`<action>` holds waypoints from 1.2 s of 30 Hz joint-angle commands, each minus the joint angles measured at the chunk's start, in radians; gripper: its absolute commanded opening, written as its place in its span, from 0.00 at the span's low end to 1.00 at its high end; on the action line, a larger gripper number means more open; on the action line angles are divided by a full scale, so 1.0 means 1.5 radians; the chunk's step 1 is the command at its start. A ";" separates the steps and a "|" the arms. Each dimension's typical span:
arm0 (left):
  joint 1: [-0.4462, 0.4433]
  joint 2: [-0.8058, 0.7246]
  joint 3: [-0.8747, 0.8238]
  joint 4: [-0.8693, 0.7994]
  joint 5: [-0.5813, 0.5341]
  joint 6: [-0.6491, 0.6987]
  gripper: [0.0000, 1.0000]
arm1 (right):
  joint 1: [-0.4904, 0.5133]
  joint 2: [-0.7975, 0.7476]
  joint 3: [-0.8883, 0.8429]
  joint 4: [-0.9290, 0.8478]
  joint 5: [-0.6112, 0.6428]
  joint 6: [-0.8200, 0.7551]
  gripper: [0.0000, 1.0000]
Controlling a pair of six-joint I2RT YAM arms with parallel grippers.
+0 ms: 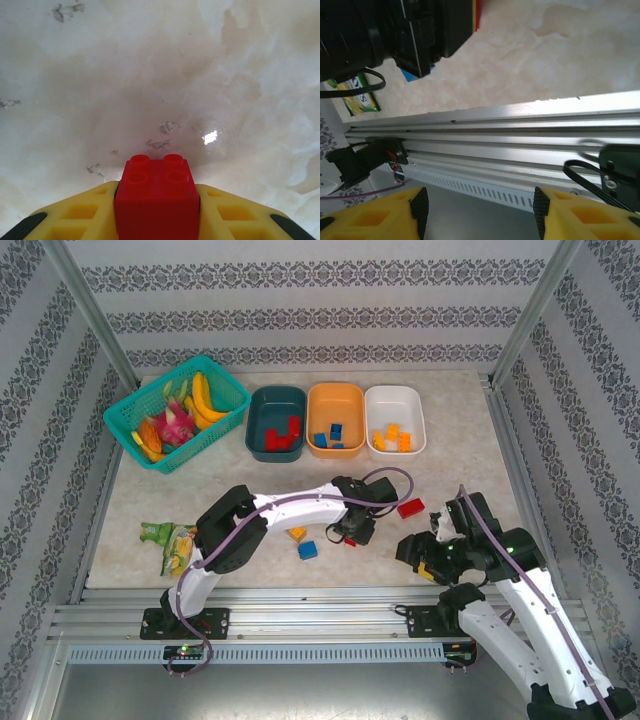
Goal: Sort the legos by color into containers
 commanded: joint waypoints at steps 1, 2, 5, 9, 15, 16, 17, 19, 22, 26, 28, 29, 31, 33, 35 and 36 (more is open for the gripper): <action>0.045 -0.068 0.026 -0.041 -0.016 0.003 0.36 | 0.001 0.020 0.003 0.072 -0.033 0.013 0.59; 0.063 -0.081 0.032 -0.044 -0.015 0.007 0.36 | 0.002 0.030 0.005 0.097 -0.041 0.015 0.59; 0.122 -0.109 0.058 -0.054 -0.011 0.022 0.36 | 0.008 0.069 0.024 0.187 -0.055 0.024 0.59; 0.208 -0.113 0.094 -0.055 -0.006 0.048 0.37 | 0.038 0.140 0.077 0.296 -0.029 0.040 0.58; 0.335 -0.059 0.192 -0.045 -0.014 0.076 0.38 | 0.072 0.269 0.147 0.417 -0.004 0.055 0.58; 0.355 -0.041 0.213 -0.044 -0.017 0.077 0.38 | 0.074 0.294 0.163 0.424 -0.004 0.053 0.57; 0.374 -0.022 0.235 -0.043 -0.020 0.077 0.39 | 0.075 0.316 0.178 0.432 -0.005 0.053 0.57; 0.407 0.013 0.270 -0.033 -0.018 0.074 0.39 | 0.080 0.350 0.200 0.455 -0.003 0.054 0.57; 0.444 0.077 0.322 -0.021 -0.013 0.068 0.39 | 0.084 0.386 0.216 0.521 0.005 0.069 0.58; 0.476 0.164 0.403 -0.029 0.001 0.057 0.39 | 0.091 0.422 0.208 0.656 0.038 0.086 0.62; 0.485 0.194 0.433 -0.031 0.006 0.056 0.40 | 0.091 0.444 0.210 0.697 0.049 0.092 0.63; 0.490 0.209 0.447 -0.030 0.010 0.055 0.40 | 0.090 0.460 0.219 0.702 0.050 0.095 0.63; 0.496 0.231 0.470 -0.031 0.018 0.053 0.40 | 0.090 0.486 0.243 0.694 0.044 0.092 0.64; 0.500 0.251 0.488 -0.032 0.028 0.053 0.41 | 0.091 0.500 0.254 0.684 0.041 0.089 0.64; 0.504 0.265 0.498 -0.039 0.027 0.049 0.41 | 0.090 0.505 0.251 0.680 0.037 0.089 0.64; 0.505 0.268 0.499 -0.041 0.028 0.047 0.41 | 0.090 0.506 0.248 0.679 0.036 0.090 0.64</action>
